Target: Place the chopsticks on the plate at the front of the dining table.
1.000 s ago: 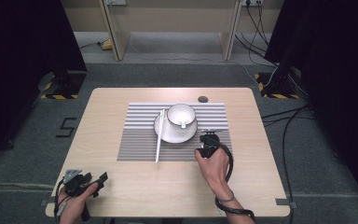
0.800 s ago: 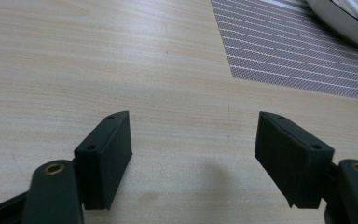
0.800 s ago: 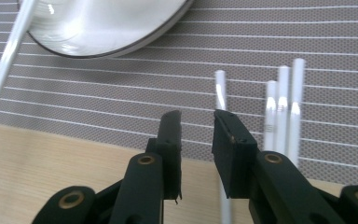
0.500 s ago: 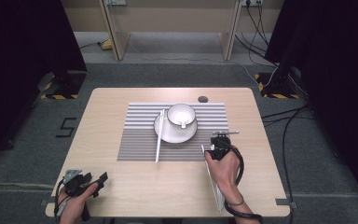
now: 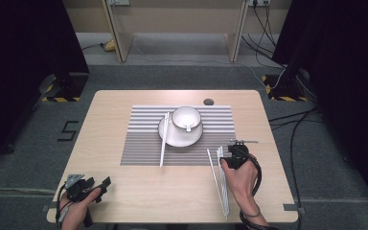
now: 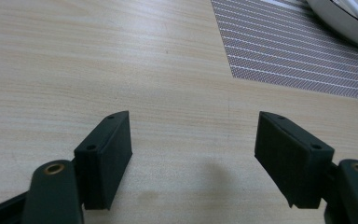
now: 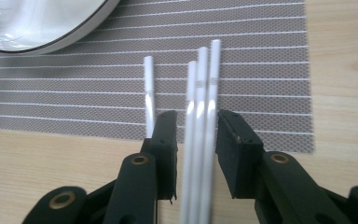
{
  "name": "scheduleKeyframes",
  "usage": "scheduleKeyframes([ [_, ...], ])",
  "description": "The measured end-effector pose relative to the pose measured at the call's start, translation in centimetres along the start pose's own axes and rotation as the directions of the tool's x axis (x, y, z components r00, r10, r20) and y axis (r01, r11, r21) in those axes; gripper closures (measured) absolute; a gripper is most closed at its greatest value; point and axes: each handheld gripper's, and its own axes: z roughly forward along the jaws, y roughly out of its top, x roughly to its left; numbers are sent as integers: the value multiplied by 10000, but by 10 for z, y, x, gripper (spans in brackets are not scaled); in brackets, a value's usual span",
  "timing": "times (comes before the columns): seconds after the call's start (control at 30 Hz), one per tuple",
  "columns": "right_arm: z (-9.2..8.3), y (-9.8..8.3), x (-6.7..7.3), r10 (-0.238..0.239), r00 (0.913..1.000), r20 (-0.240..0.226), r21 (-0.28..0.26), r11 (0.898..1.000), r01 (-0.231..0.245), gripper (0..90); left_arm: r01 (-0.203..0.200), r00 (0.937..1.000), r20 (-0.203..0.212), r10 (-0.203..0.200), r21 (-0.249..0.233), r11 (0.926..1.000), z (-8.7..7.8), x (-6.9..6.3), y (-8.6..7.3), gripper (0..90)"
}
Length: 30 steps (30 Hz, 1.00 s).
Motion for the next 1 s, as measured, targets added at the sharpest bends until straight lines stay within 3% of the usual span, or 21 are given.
scheduleKeyframes([
  [0.53,-10,-17,-33,277,9993,257,-450,9986,-265,667,-70,10000,-34,70,0,10000,0,-1,-1,263],
  [1.0,-18,-34,-64,836,9948,581,-736,9941,-792,651,-106,9999,-58,106,8,9999,0,-1,-1,263],
])
